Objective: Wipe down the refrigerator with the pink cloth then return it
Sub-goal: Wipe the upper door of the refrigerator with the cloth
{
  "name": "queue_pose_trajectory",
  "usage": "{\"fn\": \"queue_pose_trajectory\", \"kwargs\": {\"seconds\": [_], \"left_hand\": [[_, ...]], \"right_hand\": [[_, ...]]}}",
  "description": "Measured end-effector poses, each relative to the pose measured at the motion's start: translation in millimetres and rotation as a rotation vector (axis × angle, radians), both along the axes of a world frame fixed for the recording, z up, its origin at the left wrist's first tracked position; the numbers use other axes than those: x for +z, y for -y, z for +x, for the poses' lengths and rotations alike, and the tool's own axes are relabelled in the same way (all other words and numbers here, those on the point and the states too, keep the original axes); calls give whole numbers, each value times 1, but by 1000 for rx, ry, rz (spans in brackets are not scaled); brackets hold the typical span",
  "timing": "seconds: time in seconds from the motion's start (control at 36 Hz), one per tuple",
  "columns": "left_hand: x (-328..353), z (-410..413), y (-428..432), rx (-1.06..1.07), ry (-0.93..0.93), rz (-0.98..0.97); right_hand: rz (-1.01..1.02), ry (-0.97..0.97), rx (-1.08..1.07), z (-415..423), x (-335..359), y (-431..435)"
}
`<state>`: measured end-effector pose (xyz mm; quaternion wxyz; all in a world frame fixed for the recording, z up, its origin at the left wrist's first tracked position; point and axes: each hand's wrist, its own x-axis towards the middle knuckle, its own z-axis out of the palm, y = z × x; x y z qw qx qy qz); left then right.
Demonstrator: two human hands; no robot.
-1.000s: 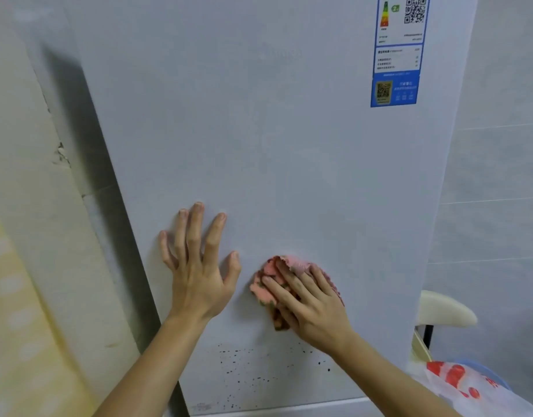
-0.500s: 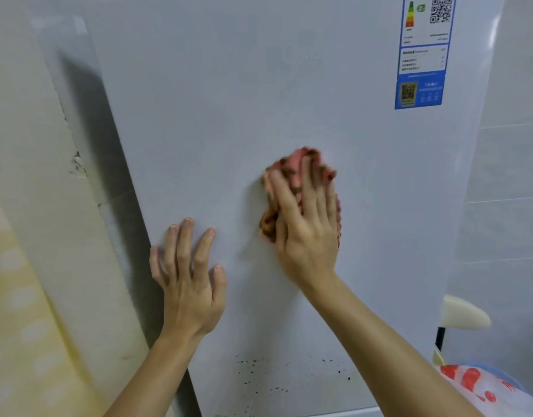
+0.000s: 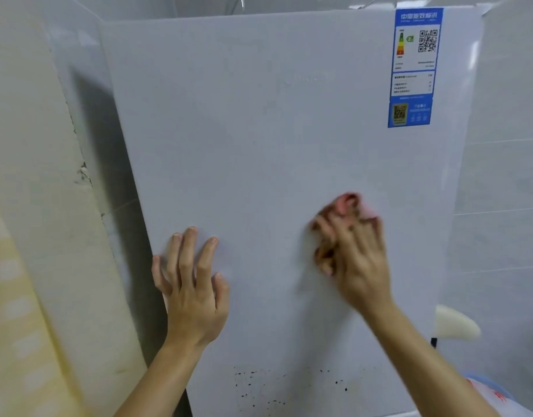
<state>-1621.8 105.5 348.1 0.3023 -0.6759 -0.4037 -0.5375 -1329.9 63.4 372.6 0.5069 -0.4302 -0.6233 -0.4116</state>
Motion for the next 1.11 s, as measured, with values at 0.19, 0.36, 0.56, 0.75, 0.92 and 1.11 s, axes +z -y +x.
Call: {"fn": "queue_pose_trajectory", "kwargs": {"seconds": [0.19,0.36,0.56,0.75,0.92,1.11], "left_hand": [[2,-1,1,3,5,-9],[2,-2,4,-11,-8,-24],[2,-1,2,-14,-1,14],[2,-2,0,-25,5,20],[4,-3,1,-17,2,8],[4,-8,1,0,-30,-17]], "right_hand": [[111,-625,-16,26,74,-10],[74,-502,-29,-31,58,-16],[-107,13,52,-89,-33,-7],[-127,342,64,-60,-56,-7],[86,-176,73,-10,32,-9],[144,-713,22,-34,83,-16]]}}
